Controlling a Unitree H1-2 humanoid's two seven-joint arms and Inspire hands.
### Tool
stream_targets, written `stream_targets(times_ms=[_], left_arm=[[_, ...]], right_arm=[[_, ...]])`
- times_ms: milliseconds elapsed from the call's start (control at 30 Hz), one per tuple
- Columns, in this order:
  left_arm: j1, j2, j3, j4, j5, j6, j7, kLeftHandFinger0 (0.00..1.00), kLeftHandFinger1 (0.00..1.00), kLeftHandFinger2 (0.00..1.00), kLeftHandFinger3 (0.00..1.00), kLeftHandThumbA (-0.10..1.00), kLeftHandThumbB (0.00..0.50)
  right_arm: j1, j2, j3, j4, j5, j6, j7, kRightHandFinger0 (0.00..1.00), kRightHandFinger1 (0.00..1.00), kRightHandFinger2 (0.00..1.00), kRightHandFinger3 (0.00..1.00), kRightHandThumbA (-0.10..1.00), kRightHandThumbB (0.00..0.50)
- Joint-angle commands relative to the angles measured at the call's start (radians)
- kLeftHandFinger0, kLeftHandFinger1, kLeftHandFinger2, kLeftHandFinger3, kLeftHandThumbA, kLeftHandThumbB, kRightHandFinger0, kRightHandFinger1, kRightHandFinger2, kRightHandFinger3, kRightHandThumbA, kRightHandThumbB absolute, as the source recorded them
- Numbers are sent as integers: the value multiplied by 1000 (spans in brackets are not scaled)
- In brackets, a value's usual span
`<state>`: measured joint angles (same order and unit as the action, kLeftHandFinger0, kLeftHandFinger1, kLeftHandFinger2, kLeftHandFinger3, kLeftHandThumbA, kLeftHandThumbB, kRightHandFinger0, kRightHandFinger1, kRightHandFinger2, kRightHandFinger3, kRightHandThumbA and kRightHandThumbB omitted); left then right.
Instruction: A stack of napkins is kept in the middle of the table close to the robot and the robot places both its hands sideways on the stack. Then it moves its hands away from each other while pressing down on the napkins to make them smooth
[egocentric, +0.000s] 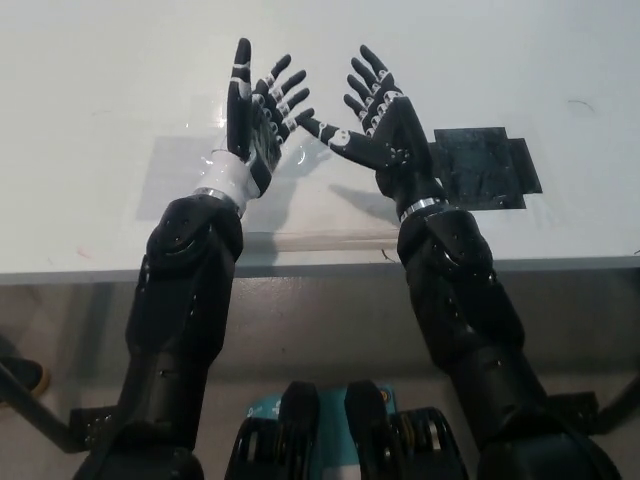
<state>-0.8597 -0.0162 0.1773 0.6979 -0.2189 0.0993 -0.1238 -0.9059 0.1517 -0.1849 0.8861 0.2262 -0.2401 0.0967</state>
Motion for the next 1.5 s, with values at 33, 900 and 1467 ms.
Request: stream_targets(times_ms=[33,900,1467], left_arm=[[-83,18,-10,50,5,-78,-2,1000,1000,1000,1000,1000,226],[-85,8,-46,243,23,-167,13,1000,1000,1000,1000,1000,232],[-69,-1,-61,412,47,-267,24,1000,1000,1000,1000,1000,232]], right_arm=[[-71,23,-59,46,107,-64,42,1000,1000,1000,1000,1000,220],[-83,29,-92,364,110,-158,64,1000,1000,1000,1000,1000,215],[-113,-17,13,430,37,-180,3,1000,1000,1000,1000,1000,211]])
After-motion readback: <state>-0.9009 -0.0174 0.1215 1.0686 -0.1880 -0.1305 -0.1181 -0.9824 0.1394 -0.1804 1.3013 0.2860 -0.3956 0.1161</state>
